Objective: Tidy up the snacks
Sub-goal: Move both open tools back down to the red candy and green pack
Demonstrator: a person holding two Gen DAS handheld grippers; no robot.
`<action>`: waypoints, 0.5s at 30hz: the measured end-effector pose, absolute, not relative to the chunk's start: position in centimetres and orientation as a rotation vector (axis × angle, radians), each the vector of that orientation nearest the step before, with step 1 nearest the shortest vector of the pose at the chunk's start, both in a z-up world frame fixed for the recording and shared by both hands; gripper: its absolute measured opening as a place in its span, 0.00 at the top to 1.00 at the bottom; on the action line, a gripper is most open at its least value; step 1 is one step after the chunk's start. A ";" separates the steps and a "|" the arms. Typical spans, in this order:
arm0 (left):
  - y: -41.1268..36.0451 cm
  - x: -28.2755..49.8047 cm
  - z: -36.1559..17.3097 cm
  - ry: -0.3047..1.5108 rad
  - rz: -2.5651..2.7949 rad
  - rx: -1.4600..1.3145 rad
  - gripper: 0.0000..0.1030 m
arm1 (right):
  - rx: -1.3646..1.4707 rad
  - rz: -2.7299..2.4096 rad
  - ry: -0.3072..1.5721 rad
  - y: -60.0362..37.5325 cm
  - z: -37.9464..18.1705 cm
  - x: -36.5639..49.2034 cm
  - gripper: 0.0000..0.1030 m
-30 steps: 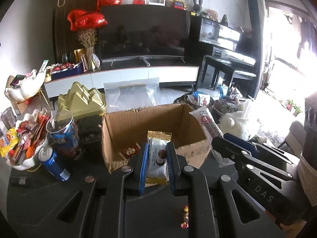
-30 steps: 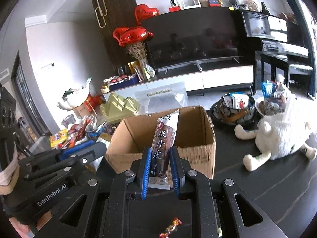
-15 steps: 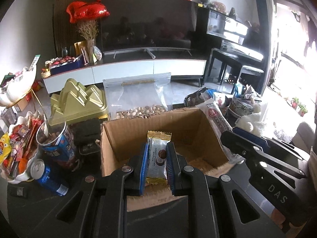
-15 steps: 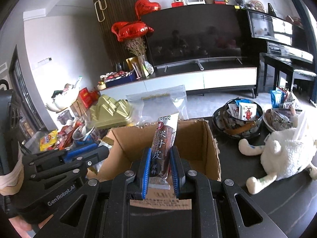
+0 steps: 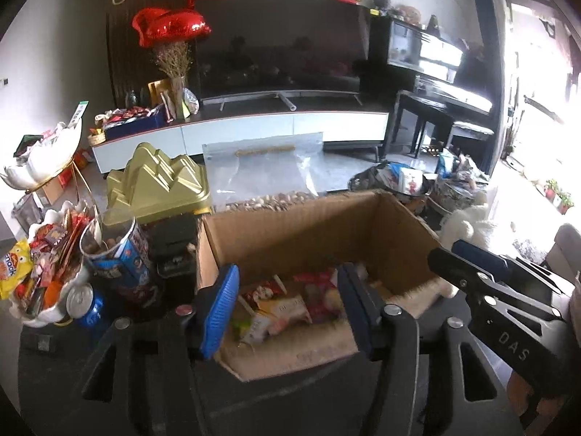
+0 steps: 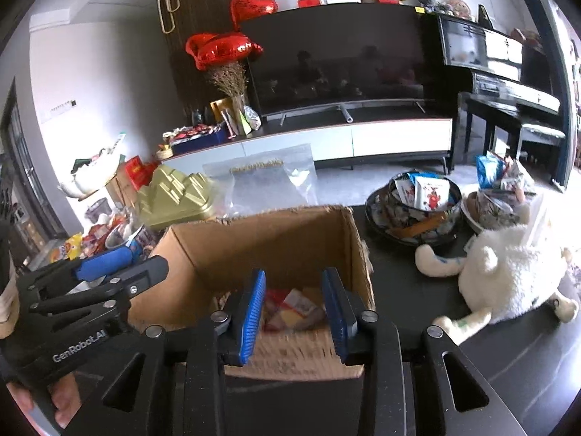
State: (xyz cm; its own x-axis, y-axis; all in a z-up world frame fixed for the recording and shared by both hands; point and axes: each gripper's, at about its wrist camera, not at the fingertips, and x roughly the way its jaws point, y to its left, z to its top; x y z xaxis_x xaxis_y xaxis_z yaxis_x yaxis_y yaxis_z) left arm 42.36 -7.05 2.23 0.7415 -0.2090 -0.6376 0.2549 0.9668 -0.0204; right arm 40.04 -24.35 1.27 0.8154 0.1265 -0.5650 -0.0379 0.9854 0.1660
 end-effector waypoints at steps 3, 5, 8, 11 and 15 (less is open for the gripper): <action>-7.3 40.1 2.5 0.691 -0.277 0.058 0.41 | 0.155 0.103 0.621 -24.6 1.3 38.6 0.67; -7.5 38.9 2.6 0.693 -0.291 0.049 0.41 | 0.152 0.110 0.627 -24.7 1.2 37.4 0.62; -8.1 37.1 2.9 0.689 -0.314 0.049 0.39 | 0.156 0.113 0.641 -25.1 1.0 35.3 0.60; -8.7 35.6 3.1 0.689 -0.328 0.055 0.38 | 0.174 0.114 0.659 -25.7 0.9 33.8 0.60; -9.5 33.6 3.2 0.698 -0.344 0.062 0.38 | 0.174 0.096 0.661 -26.5 1.0 31.7 0.60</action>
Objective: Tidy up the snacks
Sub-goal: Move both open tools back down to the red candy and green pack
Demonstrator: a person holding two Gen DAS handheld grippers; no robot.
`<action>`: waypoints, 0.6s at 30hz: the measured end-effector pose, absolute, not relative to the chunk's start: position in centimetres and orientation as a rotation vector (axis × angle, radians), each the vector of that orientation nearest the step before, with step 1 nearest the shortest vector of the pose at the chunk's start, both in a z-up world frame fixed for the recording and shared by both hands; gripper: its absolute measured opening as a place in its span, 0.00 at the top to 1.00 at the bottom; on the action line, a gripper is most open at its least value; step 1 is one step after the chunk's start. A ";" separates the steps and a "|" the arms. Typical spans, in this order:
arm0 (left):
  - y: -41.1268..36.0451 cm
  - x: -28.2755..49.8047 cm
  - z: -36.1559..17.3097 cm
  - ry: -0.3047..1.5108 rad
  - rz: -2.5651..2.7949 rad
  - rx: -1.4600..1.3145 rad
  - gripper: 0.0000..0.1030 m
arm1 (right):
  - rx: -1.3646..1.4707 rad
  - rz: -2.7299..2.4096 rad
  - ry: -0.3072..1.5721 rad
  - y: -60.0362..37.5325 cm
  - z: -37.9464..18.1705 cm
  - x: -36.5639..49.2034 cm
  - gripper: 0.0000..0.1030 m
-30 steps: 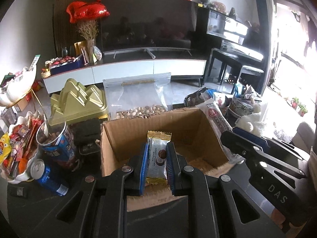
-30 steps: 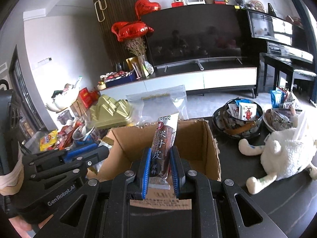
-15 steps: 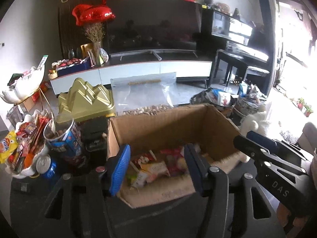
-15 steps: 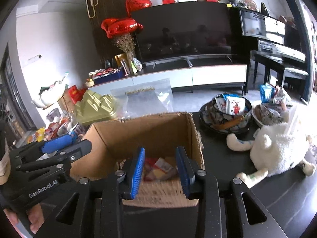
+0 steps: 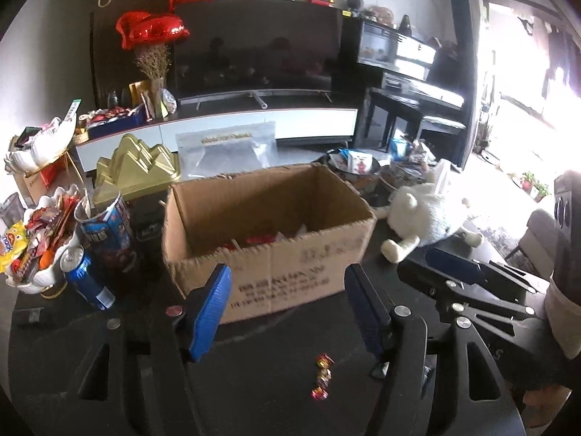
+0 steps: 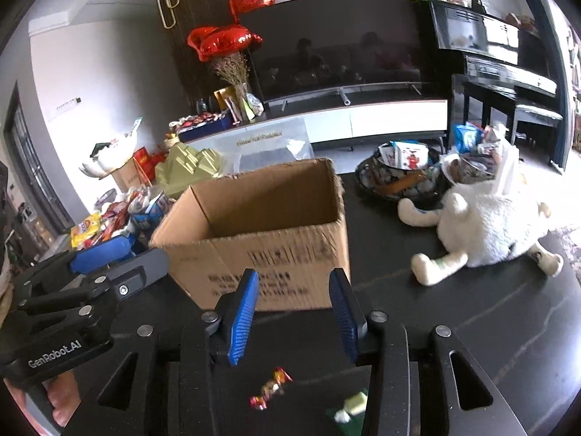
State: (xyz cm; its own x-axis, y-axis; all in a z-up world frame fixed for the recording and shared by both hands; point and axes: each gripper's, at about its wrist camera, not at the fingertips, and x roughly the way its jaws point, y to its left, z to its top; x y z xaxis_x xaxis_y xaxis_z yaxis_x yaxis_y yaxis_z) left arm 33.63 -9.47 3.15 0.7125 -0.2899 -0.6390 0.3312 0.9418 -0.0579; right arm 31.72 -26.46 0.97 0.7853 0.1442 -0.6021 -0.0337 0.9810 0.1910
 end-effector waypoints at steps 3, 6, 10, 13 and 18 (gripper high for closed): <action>-9.9 32.4 2.9 0.701 -0.353 0.070 0.38 | 0.175 0.088 0.665 -27.0 0.9 30.4 0.60; -10.2 31.7 2.6 0.713 -0.366 0.067 0.38 | 0.175 0.083 0.672 -27.4 0.7 29.2 0.60; -10.7 30.4 1.8 0.725 -0.375 0.065 0.38 | 0.190 0.078 0.674 -27.8 0.2 28.0 0.60; -10.9 30.0 1.1 0.738 -0.378 0.067 0.38 | 0.193 0.070 0.681 -28.1 -0.5 27.5 0.60; -11.2 29.3 -0.6 0.767 -0.385 0.077 0.38 | 0.205 0.065 0.706 -28.4 -2.1 26.7 0.60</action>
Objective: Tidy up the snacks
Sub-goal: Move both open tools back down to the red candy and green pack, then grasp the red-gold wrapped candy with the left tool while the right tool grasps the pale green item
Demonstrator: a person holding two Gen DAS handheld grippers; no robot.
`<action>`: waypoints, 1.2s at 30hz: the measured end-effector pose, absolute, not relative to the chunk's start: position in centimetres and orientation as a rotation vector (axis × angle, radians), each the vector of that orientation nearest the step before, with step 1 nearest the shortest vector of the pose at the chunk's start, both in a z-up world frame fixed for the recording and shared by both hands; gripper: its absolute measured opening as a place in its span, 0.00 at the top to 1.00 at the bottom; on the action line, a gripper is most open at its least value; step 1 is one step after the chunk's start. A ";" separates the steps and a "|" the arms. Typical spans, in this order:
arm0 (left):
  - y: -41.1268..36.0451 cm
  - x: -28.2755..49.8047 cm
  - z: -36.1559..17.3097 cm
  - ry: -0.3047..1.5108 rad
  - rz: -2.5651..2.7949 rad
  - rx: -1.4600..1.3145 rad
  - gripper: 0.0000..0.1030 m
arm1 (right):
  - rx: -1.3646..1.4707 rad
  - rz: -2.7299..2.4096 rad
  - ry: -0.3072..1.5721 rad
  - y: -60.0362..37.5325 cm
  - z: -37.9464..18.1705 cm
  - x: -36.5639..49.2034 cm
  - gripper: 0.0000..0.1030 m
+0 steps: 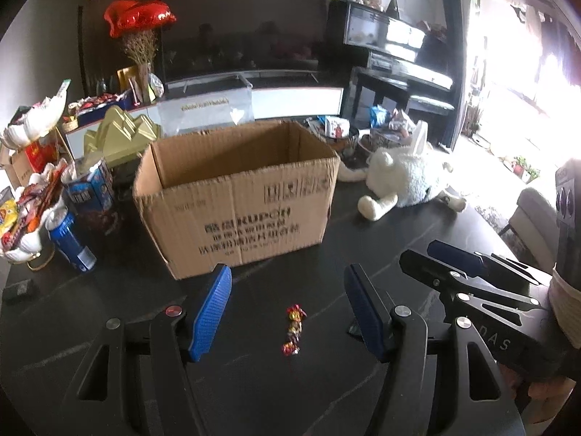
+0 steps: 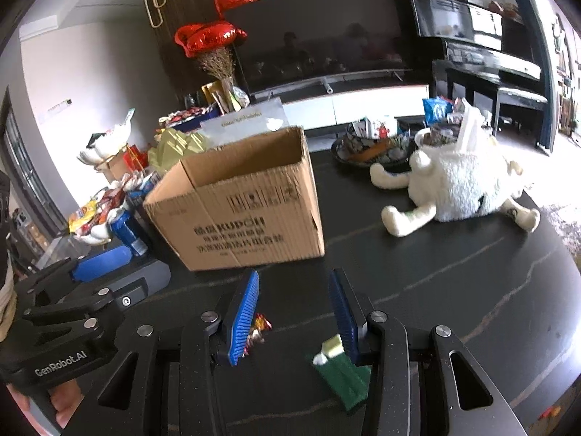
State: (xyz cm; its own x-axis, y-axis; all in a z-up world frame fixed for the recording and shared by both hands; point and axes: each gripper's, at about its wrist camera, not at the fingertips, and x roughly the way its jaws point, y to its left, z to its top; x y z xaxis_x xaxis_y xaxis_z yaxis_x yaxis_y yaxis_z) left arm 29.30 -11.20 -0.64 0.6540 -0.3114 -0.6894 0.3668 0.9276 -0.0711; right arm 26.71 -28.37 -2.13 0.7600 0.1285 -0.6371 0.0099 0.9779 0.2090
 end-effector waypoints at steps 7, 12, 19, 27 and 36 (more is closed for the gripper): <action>-11.4 28.8 -3.4 0.812 -0.402 0.072 0.38 | 0.208 0.059 0.735 -28.5 -4.6 25.9 0.60; -11.5 28.5 -5.4 0.843 -0.403 0.086 0.38 | 0.198 0.052 0.751 -28.4 -6.3 25.5 0.60; -11.8 28.9 -8.4 0.915 -0.416 0.082 0.38 | 0.201 0.061 0.813 -28.3 -9.1 25.7 0.60; -12.0 29.6 -10.8 0.966 -0.416 0.073 0.39 | 0.223 0.062 0.870 -28.6 -11.6 26.4 0.60; -12.2 30.9 -12.8 1.006 -0.422 0.057 0.44 | 0.210 0.038 0.882 -28.8 -12.7 27.5 0.60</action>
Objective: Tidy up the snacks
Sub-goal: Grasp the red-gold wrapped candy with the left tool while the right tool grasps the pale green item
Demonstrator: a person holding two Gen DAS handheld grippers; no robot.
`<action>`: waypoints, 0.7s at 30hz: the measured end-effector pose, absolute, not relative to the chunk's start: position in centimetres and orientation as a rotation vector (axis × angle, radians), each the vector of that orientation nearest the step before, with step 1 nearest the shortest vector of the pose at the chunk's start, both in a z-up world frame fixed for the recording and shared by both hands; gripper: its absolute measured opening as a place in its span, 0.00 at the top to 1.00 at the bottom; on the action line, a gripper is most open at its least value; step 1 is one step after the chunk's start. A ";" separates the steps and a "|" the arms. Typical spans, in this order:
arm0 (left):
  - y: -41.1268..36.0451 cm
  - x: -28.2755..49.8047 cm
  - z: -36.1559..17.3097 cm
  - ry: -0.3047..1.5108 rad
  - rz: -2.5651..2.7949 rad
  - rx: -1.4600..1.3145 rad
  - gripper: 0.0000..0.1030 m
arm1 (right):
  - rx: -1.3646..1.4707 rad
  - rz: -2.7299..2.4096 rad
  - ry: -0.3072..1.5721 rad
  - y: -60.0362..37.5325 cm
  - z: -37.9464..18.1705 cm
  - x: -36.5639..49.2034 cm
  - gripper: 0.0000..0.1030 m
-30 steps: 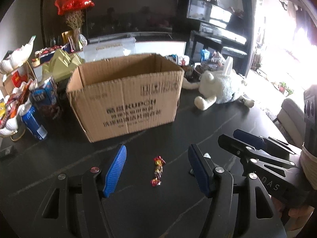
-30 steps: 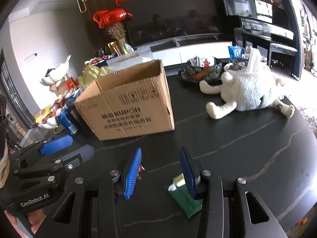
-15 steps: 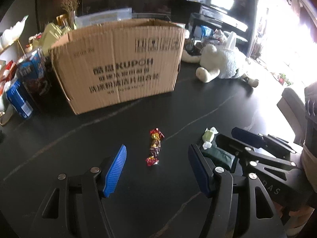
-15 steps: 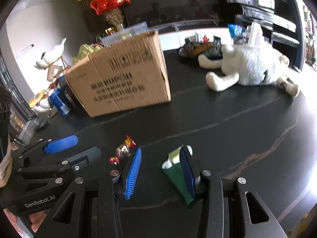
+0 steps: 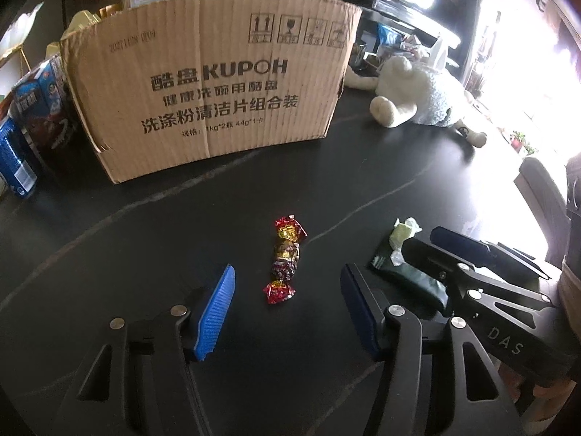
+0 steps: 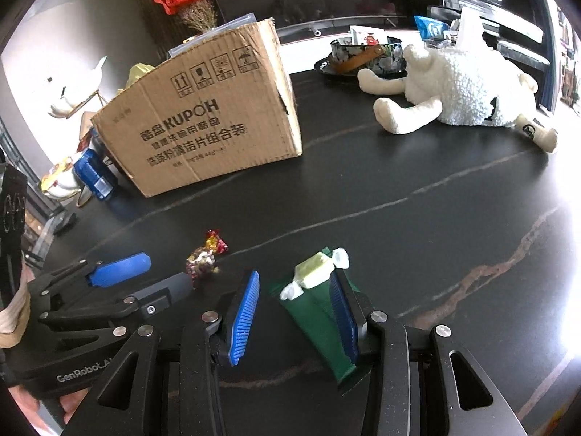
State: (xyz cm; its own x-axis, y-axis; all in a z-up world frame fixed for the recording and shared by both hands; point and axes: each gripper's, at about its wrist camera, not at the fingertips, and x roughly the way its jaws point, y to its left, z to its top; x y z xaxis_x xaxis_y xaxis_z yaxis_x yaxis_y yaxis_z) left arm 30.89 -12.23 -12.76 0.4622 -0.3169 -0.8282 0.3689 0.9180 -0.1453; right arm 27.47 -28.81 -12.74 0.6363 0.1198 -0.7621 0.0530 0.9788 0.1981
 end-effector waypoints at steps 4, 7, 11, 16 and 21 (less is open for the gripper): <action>-12.5 31.4 -13.3 1.019 -0.429 0.053 0.47 | 0.219 0.040 0.893 -29.0 -13.2 27.9 0.60; -12.9 31.7 -13.6 1.024 -0.430 0.054 0.49 | 0.220 0.042 0.899 -29.0 -13.5 28.2 0.60; -13.2 32.2 -14.1 1.034 -0.434 0.051 0.50 | 0.222 0.037 0.901 -29.2 -13.7 28.5 0.60; -13.4 32.9 -14.6 1.047 -0.434 0.044 0.54 | 0.225 0.037 0.908 -29.3 -14.2 28.9 0.60; -13.4 33.1 -14.8 1.061 -0.438 0.031 0.58 | 0.202 0.046 0.900 -28.9 -14.4 29.0 0.60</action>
State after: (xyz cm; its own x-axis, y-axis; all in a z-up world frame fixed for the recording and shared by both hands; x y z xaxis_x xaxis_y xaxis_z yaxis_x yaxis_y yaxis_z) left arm 33.11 -13.40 -14.85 0.4103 -0.3334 -0.8488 0.3630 0.9136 -0.1833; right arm 29.05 -28.93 -14.40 0.6219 0.1242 -0.7732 0.0449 0.9801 0.1936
